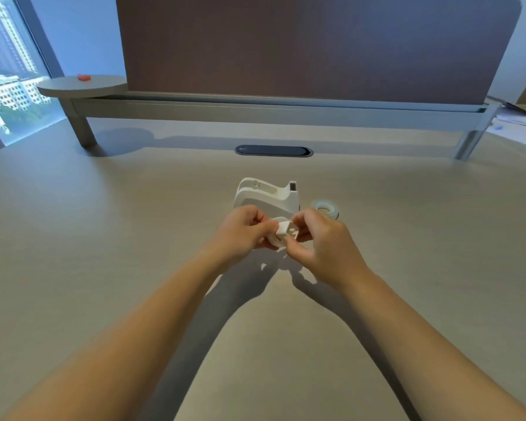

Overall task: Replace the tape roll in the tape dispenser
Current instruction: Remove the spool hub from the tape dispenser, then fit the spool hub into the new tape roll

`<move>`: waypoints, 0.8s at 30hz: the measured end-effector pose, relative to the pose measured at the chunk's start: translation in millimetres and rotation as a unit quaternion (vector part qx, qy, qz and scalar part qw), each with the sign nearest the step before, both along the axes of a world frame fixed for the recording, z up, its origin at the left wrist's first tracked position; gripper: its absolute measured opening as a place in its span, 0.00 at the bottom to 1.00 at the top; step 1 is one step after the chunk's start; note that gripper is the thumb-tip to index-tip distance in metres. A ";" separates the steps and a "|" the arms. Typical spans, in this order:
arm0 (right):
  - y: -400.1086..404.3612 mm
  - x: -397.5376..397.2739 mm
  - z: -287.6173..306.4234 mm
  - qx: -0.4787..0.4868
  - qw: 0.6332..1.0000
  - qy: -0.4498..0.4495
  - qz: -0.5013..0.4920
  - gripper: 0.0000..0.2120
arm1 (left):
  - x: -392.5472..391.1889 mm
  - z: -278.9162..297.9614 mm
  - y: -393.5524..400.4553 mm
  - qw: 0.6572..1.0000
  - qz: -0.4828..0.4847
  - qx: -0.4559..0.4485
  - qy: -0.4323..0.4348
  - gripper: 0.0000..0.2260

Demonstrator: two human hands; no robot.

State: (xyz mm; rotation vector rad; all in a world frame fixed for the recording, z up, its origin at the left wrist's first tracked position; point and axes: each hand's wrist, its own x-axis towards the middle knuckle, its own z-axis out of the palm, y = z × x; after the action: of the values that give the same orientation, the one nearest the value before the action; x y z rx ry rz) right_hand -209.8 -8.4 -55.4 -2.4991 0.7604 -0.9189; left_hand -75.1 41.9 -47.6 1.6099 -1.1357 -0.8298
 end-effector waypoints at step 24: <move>-64.9 -66.3 -23.0 0.253 0.937 -0.126 -0.203 0.07 | -38.2 -23.5 -71.6 0.874 -0.025 -0.022 -0.485 0.15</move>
State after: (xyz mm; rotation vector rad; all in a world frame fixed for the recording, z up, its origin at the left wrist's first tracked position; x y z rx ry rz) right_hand -276.1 -73.3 -78.4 -1.7703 1.2667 -0.9938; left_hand -113.4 -29.7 -71.1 2.0124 -1.8555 0.0589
